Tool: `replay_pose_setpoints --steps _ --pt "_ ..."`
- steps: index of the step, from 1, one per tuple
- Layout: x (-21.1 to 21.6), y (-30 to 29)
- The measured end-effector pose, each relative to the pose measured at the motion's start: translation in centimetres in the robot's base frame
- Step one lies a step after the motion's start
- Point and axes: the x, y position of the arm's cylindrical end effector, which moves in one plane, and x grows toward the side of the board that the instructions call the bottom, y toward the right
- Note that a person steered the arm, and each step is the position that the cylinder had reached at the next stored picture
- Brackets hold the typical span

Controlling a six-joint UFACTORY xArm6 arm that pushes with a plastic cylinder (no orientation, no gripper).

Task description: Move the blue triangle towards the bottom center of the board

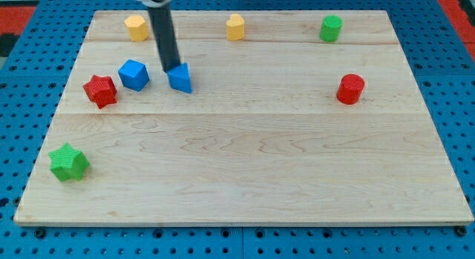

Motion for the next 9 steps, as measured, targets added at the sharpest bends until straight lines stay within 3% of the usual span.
replay_pose_setpoints --steps 2,3,4,5,6,8,9 --pt "9.5 4.2" --pt "7.4 4.2" --pt "8.7 7.4" --pt "14.0 4.9" --pt "17.3 6.1" --pt "14.6 -4.7" --pt "10.6 -3.5"
